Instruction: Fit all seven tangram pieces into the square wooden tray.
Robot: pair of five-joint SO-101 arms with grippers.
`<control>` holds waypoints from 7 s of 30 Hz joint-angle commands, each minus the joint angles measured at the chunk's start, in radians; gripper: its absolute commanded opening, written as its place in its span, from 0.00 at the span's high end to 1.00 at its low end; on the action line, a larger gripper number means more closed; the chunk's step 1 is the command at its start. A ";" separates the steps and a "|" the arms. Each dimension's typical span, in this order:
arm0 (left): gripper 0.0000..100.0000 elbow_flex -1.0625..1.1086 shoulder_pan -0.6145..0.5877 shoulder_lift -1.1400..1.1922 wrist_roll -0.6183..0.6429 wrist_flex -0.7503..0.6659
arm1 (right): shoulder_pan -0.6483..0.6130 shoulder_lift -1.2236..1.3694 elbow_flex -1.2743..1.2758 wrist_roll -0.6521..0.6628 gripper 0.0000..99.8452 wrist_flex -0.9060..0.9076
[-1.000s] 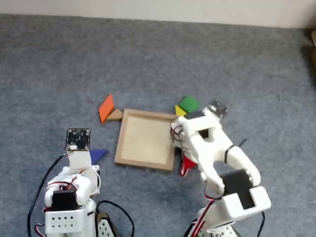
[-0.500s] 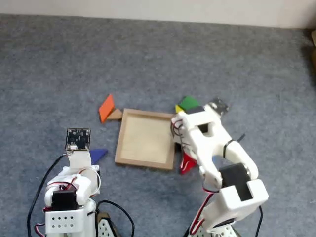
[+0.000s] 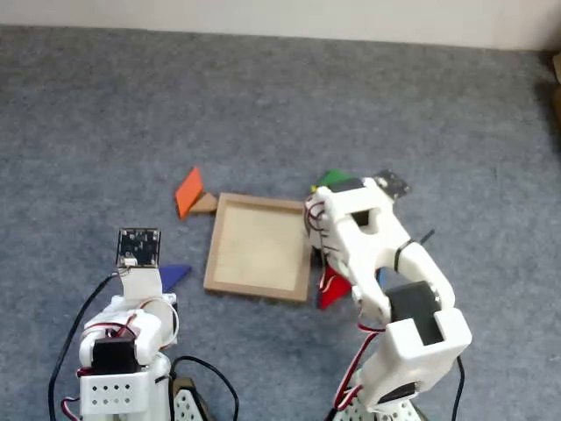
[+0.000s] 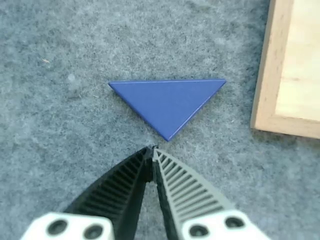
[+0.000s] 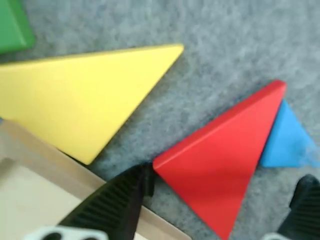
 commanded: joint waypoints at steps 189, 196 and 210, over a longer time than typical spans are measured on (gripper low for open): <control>0.99 0.021 -0.012 -0.035 -0.008 0.005 | 0.018 -0.189 0.041 0.872 0.64 0.033; 0.99 0.021 -0.012 -0.035 -0.008 0.005 | 0.015 -0.189 0.136 0.873 0.66 -0.077; 0.99 0.021 -0.012 -0.035 -0.008 0.005 | 0.012 -0.200 0.197 0.875 0.74 -0.179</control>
